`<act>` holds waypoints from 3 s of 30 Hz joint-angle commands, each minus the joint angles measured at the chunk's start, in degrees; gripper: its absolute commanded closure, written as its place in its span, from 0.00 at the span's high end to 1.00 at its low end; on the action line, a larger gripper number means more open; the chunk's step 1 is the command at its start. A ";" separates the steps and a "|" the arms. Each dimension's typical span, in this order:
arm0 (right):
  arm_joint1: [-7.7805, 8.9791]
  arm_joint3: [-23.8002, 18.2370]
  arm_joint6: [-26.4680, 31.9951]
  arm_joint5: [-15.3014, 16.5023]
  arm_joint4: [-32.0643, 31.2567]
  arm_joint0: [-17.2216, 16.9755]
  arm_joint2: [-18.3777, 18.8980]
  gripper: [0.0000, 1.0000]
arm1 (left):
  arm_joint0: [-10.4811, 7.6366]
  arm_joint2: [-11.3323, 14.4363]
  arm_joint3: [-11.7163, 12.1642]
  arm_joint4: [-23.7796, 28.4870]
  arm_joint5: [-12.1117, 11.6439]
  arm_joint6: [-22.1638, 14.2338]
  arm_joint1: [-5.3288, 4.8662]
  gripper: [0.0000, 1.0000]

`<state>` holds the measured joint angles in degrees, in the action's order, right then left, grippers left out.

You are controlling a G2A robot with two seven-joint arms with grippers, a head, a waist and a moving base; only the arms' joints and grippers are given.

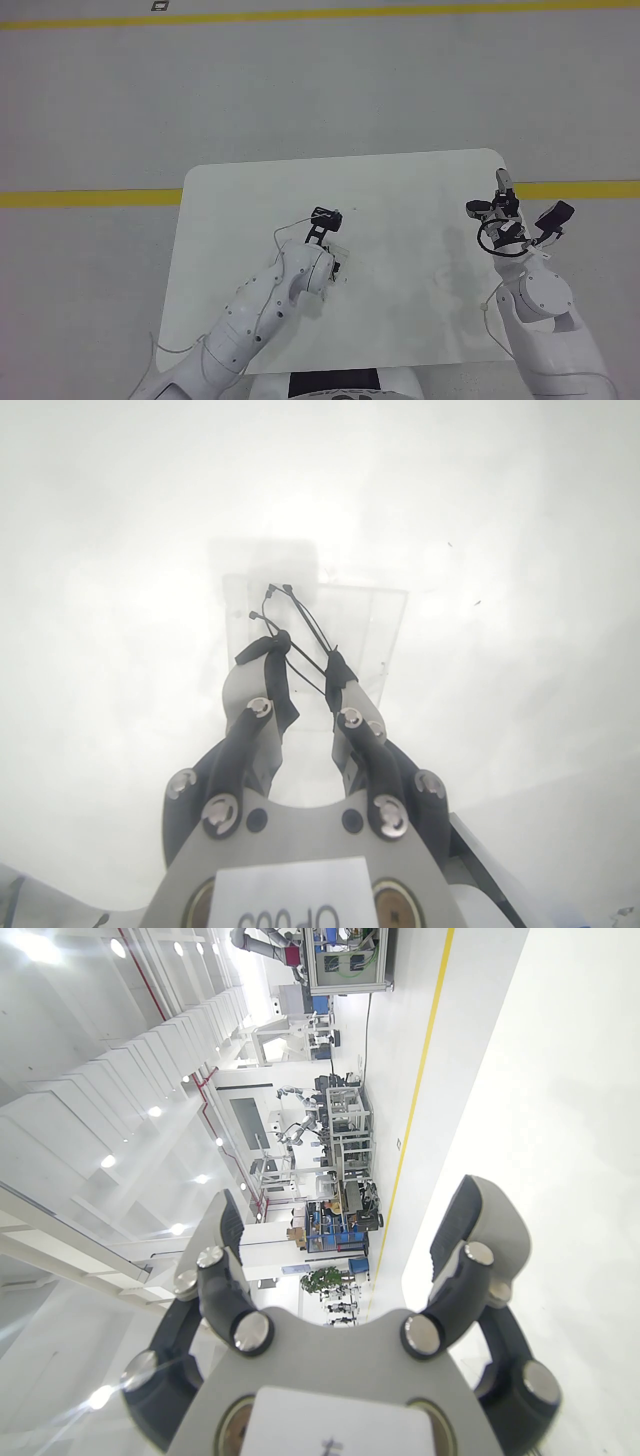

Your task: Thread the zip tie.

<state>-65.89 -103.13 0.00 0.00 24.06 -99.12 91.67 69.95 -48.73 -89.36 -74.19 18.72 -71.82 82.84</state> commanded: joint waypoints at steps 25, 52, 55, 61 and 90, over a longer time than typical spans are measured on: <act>0.00 0.00 0.00 0.00 0.00 0.00 0.00 1.00 | -0.61 -0.06 2.24 -0.60 0.76 0.51 0.69 0.16; 0.00 0.00 0.00 0.00 0.00 0.00 0.00 1.00 | -2.72 0.79 7.74 2.01 0.76 2.18 1.66 0.11; 0.00 0.00 0.00 0.00 0.00 0.00 0.00 1.00 | -2.87 0.86 8.00 2.03 0.76 2.16 1.74 0.11; 0.00 0.00 0.00 0.00 0.00 0.00 0.00 1.00 | -3.10 0.89 8.56 2.14 0.76 2.16 1.83 0.07; 0.00 0.00 0.00 0.00 0.00 0.00 0.00 1.00 | 3.78 -2.93 -5.00 -2.90 -0.40 -1.08 0.06 0.00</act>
<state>-65.89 -103.13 0.00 0.00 24.06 -99.12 91.67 73.67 -51.65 -94.24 -77.21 18.42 -73.05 82.92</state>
